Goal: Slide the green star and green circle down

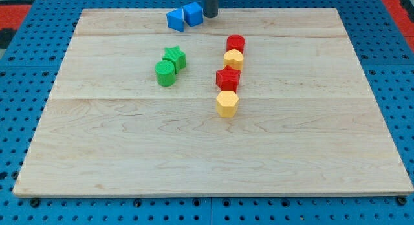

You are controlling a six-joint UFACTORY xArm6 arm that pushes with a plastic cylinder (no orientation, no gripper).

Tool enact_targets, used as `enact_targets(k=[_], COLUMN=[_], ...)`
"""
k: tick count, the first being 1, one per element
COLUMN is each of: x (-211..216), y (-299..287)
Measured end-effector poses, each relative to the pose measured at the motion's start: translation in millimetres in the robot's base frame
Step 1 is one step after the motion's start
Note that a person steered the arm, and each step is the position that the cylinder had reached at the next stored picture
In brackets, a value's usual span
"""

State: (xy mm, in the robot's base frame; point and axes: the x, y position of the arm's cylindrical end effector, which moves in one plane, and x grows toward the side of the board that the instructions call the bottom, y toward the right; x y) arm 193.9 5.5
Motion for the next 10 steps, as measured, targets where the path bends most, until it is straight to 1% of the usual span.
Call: enact_targets(k=[1,2,3,4,5,7,8,9,10], x=[-2,-2,7,20,36,111,152,182,197], y=[-18,-64,-96,-99,-62,-59,-74,-74,-89])
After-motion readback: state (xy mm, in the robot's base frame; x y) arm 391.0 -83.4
